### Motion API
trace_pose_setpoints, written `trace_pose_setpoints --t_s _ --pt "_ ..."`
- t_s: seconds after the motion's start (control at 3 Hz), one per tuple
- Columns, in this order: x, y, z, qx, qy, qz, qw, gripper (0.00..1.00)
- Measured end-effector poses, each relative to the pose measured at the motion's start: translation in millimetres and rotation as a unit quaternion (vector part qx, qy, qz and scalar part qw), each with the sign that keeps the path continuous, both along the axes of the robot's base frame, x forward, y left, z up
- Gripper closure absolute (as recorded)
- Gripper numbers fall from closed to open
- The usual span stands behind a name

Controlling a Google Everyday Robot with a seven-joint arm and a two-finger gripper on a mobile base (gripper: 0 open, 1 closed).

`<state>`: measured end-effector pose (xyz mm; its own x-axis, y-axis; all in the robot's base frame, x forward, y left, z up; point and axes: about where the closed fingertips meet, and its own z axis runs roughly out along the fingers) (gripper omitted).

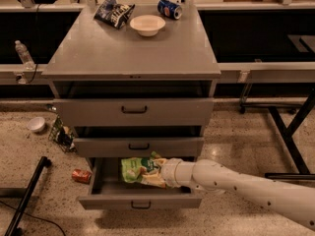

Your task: Place green rice chip bag into bottom drawer

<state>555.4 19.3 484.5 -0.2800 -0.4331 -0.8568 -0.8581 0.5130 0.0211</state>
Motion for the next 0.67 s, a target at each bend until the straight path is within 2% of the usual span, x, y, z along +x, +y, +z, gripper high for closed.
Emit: trace_pose_setpoints --t_s 0.33,0.67 --pt "26.7 23.3 -42.5 0.015 -0.007 -0.009 0.9998 1.0" --pt "41.5 21.8 -57.2 0.027 0.0 -0.026 0.9993 1.0"
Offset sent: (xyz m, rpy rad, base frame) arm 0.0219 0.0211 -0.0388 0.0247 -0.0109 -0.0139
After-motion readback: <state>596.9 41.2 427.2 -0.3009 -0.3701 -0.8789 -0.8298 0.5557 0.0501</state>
